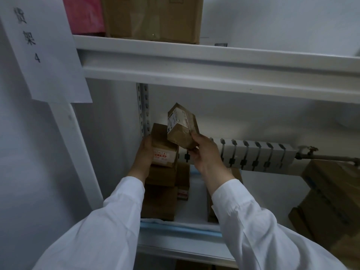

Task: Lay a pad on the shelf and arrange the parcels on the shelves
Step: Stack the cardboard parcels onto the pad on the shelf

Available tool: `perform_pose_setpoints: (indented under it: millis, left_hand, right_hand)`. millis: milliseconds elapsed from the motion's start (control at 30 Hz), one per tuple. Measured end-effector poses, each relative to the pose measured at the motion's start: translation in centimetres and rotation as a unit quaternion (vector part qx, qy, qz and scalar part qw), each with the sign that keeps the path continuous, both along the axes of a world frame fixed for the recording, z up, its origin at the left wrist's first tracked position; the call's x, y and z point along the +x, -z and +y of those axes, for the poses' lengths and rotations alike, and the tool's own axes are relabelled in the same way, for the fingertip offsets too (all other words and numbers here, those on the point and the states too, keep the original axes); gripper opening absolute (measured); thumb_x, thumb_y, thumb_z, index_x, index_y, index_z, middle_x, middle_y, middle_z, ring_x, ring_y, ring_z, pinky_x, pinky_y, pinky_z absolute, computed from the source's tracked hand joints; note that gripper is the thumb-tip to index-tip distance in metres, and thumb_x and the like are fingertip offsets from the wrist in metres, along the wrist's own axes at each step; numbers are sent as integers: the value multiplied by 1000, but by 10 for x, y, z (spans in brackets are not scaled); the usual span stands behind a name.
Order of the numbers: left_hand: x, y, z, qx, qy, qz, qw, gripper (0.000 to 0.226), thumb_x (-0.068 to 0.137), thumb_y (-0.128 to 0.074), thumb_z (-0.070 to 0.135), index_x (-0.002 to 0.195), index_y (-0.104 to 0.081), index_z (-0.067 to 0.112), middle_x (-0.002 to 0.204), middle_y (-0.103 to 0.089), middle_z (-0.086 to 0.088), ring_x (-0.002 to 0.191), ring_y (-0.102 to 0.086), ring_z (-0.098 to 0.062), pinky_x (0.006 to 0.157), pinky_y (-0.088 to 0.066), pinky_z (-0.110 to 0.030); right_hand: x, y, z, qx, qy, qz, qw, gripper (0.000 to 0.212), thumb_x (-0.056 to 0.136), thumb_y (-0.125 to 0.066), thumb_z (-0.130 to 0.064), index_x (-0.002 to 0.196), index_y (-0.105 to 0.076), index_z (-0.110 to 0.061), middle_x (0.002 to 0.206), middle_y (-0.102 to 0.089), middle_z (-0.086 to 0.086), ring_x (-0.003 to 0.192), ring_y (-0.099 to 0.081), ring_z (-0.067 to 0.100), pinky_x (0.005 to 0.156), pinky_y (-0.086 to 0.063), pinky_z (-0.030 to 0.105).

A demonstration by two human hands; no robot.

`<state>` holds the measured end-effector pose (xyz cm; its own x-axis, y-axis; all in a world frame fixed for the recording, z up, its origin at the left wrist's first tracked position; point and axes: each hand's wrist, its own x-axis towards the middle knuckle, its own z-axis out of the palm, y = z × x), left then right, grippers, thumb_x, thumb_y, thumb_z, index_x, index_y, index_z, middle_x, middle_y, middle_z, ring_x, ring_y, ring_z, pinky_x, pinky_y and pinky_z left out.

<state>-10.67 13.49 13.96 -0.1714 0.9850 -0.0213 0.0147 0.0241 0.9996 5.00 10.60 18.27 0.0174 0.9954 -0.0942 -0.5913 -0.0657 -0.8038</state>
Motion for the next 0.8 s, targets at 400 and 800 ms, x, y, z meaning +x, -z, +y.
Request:
perform_pose_setpoints:
  millis: [400, 800]
  left_hand:
    - [-9, 15, 6, -22, -11, -36, 999, 50, 95, -24, 58, 128, -48, 28, 122, -60, -6, 111, -57, -28, 101, -42, -52]
    - [-7, 10, 5, 3, 34, -50, 998, 52, 91, -29, 66, 126, -52, 36, 120, -64, -4, 110, -60, -27, 100, -43, -52]
  right_hand:
    - [-5, 11, -1, -31, 38, -40, 998, 9, 91, -57, -21, 98, -61, -17, 96, -67, 1, 90, -62, 14, 93, -47, 31]
    - [-38, 4, 4, 52, 80, -159, 983, 6, 92, -56, -23, 91, -61, -23, 88, -67, -7, 74, -64, 1, 59, -50, 15]
